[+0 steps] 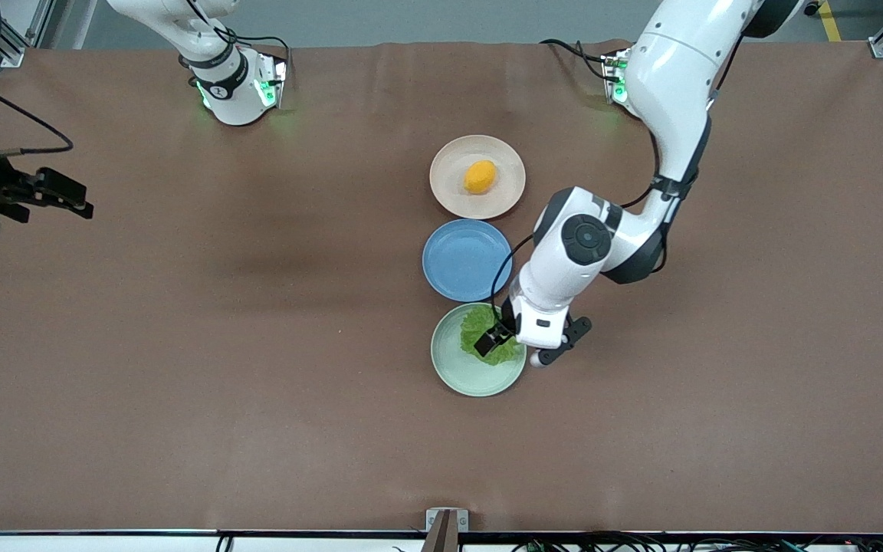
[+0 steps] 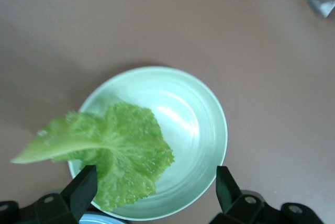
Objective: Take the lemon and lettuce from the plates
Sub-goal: 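Reach the left gripper down over the lettuce leaf on the green plate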
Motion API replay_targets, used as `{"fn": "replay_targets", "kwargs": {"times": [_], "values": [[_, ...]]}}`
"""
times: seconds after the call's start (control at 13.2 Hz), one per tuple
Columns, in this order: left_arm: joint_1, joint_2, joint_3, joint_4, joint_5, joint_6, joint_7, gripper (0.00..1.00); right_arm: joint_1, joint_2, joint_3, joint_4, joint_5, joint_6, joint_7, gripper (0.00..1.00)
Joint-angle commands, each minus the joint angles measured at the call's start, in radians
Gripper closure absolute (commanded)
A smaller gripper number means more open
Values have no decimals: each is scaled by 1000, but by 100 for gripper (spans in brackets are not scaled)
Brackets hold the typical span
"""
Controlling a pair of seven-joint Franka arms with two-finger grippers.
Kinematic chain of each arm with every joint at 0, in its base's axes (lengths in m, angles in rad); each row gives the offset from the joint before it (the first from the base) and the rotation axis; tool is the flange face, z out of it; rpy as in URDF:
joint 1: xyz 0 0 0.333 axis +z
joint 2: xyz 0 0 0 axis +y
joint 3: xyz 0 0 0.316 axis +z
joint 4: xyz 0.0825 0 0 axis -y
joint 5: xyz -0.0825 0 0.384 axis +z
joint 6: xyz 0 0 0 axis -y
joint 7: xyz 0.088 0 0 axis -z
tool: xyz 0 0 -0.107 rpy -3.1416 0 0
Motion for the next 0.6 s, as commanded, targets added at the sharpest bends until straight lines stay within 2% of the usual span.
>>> {"fn": "replay_targets", "kwargs": {"times": [0.0,0.15,0.53], "values": [[-20,33,9,23,-5,8,-6,0,4,73,5,45,-5,0,-22,0],[-25,61,9,18,-2,8,0,0,42,62,9,16,13,-17,73,0],[-42,81,7,-6,-4,0,5,7,288,-10,12,-76,111,3,599,0]]}}
